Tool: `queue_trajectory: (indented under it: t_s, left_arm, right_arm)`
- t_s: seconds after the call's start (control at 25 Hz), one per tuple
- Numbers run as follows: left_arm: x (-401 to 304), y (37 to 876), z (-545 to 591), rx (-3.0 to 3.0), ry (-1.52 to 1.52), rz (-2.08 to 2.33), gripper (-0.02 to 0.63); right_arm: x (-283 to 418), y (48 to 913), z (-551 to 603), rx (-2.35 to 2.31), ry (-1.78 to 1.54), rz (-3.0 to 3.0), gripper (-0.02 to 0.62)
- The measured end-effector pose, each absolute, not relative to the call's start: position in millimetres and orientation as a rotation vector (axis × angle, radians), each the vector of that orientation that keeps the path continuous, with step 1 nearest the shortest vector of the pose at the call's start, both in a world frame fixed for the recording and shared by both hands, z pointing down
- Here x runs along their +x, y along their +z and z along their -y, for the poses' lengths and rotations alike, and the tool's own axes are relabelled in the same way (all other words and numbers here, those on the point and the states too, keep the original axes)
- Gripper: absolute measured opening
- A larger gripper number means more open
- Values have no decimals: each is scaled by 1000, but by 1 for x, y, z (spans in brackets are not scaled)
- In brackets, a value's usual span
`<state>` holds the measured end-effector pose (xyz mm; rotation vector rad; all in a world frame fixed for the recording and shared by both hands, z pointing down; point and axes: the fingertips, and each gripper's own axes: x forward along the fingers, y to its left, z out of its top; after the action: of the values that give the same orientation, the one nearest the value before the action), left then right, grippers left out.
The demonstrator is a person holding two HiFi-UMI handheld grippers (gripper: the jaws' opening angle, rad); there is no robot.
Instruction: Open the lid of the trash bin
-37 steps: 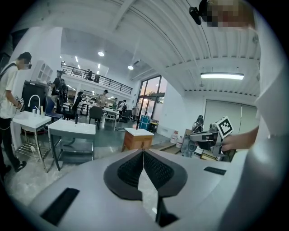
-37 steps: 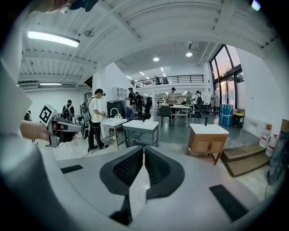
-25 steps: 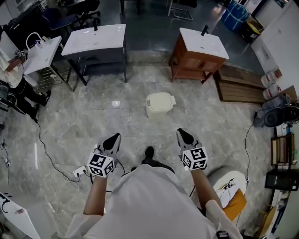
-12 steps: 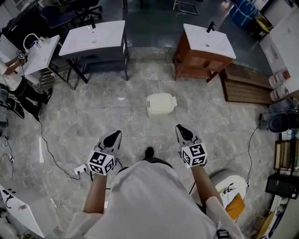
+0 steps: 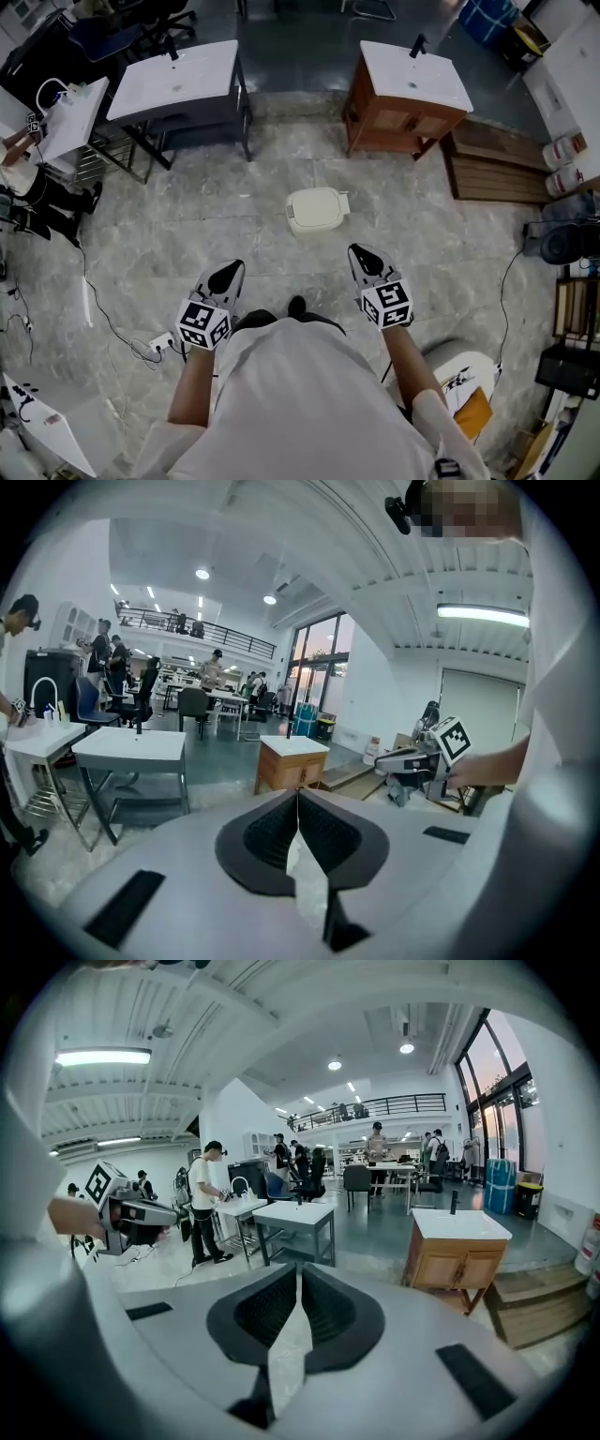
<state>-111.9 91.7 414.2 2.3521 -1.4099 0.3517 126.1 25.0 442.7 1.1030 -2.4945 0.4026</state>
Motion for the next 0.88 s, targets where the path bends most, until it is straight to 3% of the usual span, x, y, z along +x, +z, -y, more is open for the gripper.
queue_trajectory:
  t_s: [0.88]
  left_arm:
    - [-140, 430, 22, 2444, 376, 1203, 18]
  right_arm:
    - [100, 461, 36, 1206, 448, 2371, 35]
